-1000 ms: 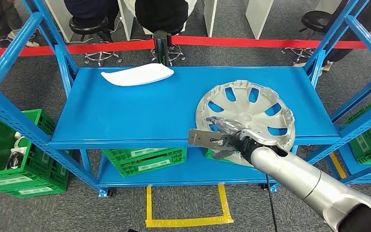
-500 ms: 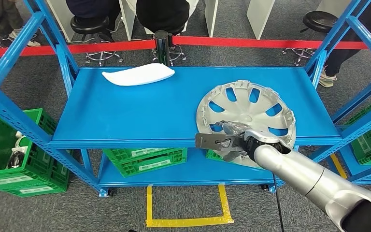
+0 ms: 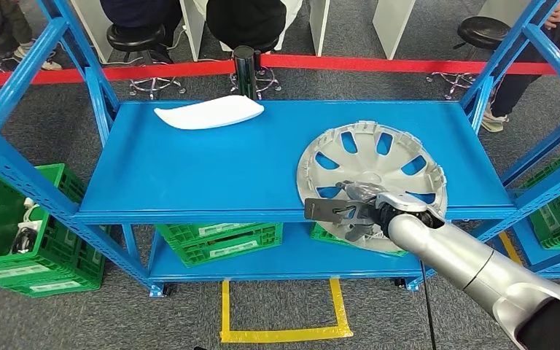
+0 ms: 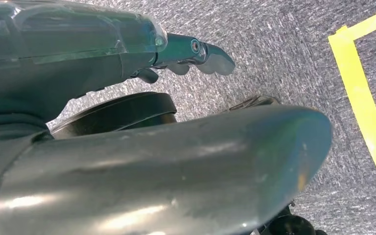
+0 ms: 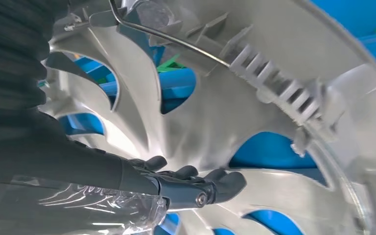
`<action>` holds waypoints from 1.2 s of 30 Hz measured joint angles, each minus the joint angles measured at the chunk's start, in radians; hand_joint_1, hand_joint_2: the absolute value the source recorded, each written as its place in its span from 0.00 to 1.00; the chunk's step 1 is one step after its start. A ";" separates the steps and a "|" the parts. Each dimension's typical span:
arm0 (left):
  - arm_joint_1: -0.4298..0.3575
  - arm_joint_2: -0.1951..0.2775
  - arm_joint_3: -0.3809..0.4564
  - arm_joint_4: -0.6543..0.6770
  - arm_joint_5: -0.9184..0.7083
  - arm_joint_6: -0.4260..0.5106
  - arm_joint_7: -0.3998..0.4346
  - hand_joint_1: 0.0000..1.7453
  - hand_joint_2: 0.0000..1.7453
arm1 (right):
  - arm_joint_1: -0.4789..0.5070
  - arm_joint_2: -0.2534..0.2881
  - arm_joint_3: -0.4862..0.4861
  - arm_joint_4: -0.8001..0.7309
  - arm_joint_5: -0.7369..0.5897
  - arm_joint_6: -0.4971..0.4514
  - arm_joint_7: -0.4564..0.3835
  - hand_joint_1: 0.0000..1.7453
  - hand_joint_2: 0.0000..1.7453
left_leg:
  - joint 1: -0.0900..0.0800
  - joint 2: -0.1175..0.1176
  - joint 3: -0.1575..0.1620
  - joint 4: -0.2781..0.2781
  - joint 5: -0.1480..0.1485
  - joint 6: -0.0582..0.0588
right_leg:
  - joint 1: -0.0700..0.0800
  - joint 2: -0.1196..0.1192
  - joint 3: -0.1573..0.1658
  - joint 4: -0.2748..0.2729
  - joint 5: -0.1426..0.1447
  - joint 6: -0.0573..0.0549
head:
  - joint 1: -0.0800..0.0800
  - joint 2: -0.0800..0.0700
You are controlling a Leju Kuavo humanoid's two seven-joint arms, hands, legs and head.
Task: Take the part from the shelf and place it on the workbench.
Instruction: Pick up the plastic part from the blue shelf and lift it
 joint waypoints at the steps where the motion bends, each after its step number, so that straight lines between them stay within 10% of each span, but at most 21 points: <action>1: 0.000 0.000 0.000 0.000 0.000 -0.001 0.000 0.00 0.00 | 0.000 -0.004 -0.007 0.005 0.003 0.004 0.000 0.00 1.00 | 0.000 -0.001 0.000 0.000 0.000 0.000 | 0.000 0.000 0.000 0.000 0.000 0.000 | 0.000 0.000; 19: 0.001 0.000 0.000 0.000 0.000 -0.005 0.000 0.00 0.00 | 0.039 -0.034 -0.145 0.055 0.048 0.060 0.000 0.00 1.00 | 0.000 -0.003 0.000 0.000 0.001 0.000 | 0.000 -0.002 0.001 0.000 0.000 0.000 | 0.000 0.000; 23: 0.001 0.000 0.000 0.000 0.000 -0.006 0.000 0.00 0.00 | 0.047 -0.033 -0.165 0.063 0.051 0.067 0.000 0.97 1.00 | 0.000 -0.003 0.000 0.000 0.001 0.000 | 0.000 -0.002 0.001 0.000 0.000 0.000 | 0.000 0.000; 36: 0.001 0.000 0.000 0.000 0.002 -0.012 0.001 0.00 0.00 | 0.070 -0.031 -0.220 0.069 0.034 0.080 0.000 1.00 1.00 | 0.000 0.000 0.001 0.000 0.001 0.000 | 0.000 -0.002 0.002 0.000 0.000 0.000 | 0.000 0.000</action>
